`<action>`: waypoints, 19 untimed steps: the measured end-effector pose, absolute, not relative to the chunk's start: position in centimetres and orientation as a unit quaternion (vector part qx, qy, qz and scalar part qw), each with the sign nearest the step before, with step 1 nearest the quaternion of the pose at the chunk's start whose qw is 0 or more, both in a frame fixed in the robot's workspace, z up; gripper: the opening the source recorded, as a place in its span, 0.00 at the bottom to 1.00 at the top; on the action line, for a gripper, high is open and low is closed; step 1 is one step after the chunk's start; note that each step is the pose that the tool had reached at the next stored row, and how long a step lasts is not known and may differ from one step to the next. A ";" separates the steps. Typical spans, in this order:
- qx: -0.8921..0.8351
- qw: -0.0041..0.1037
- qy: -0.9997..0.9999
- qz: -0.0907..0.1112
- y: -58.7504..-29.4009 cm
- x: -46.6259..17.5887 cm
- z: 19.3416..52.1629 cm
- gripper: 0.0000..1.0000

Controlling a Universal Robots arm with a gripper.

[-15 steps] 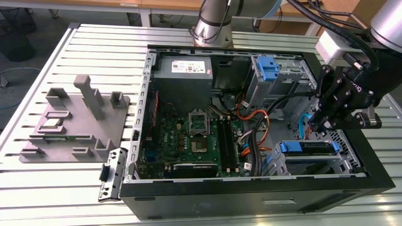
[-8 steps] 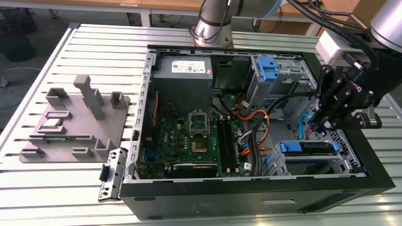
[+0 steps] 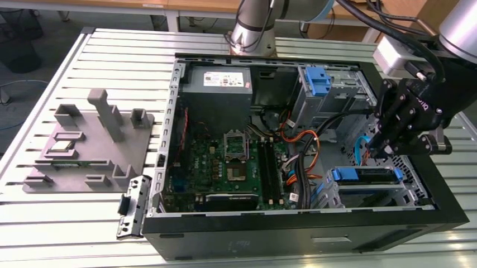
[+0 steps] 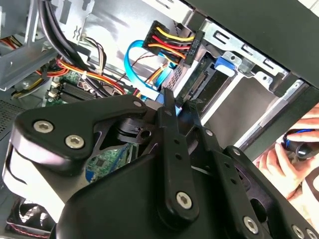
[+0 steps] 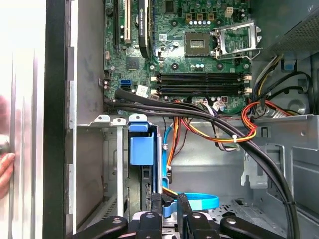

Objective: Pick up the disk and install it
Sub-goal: 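Insert the first disk wire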

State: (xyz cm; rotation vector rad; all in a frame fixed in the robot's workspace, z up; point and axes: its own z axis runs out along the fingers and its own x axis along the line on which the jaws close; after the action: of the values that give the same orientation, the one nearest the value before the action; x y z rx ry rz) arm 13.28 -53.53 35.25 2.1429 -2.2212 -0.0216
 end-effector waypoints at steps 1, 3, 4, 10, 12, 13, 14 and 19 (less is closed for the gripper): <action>0.693 0.029 -0.721 -0.006 -53.5 13.3 35.2 0.27; 0.693 0.029 -0.721 -0.006 -53.5 13.3 35.2 0.27; 0.693 0.029 -0.721 -0.006 -53.5 13.3 35.2 0.27; 0.693 0.029 -0.721 -0.006 -53.5 13.3 35.2 0.27; 0.693 0.029 -0.721 -0.006 -53.5 13.3 35.2 0.19; 0.693 0.029 -0.721 -0.006 -53.5 13.3 35.2 0.19; 0.693 0.029 -0.721 -0.006 -53.5 13.3 35.2 0.16; 0.693 0.029 -0.721 -0.006 -53.5 13.3 35.2 0.16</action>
State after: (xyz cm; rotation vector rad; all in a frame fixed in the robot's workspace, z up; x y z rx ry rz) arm 13.28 -53.53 35.24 2.1372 -2.2230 -0.0175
